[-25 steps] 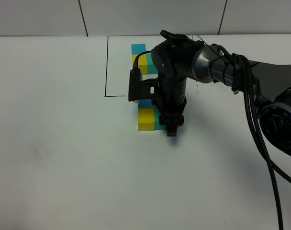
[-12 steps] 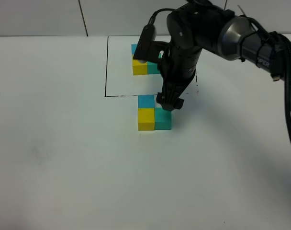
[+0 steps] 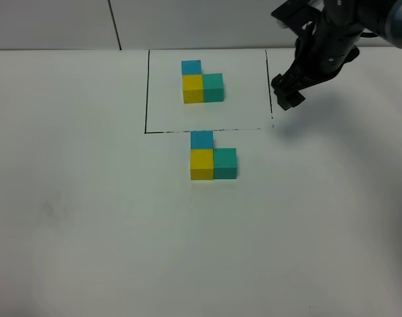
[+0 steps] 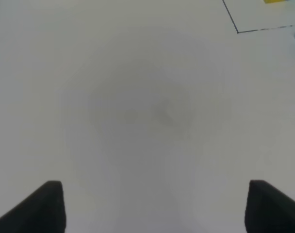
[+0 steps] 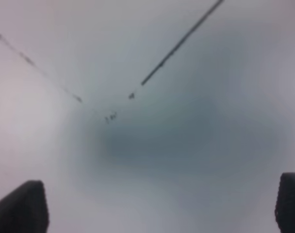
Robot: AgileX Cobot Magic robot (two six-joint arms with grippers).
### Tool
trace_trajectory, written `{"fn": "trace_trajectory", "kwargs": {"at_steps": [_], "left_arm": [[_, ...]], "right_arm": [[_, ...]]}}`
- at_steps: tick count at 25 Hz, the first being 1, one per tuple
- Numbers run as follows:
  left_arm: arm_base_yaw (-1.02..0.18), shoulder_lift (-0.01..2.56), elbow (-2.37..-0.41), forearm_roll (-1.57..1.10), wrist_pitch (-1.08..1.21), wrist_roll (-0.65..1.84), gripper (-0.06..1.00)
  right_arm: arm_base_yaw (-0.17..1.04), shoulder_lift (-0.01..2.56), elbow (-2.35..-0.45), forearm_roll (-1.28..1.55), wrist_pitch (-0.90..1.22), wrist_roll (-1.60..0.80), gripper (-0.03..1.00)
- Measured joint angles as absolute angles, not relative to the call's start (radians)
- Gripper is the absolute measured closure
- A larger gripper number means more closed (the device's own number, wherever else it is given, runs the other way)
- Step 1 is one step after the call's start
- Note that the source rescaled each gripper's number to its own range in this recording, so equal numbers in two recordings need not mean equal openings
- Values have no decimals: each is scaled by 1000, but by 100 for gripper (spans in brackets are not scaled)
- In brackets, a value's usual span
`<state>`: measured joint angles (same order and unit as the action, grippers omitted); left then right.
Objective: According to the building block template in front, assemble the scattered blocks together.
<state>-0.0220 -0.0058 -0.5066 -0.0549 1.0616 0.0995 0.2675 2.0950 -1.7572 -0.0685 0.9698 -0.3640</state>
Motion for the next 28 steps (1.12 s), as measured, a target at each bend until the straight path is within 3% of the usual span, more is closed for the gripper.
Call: {"fn": "trace_trajectory", "kwargs": {"at_steps": [8, 17, 28], "left_arm": [[-22, -6, -507, -55, 1062, 99, 8], [-22, -6, -507, -55, 1062, 99, 8], [-22, -6, -507, -55, 1062, 99, 8]], "right_arm": [[92, 1942, -1624, -59, 962, -181, 8], [-80, 1649, -1283, -59, 921, -163, 8], [-108, 1378, -1007, -11, 851, -136, 8]]}}
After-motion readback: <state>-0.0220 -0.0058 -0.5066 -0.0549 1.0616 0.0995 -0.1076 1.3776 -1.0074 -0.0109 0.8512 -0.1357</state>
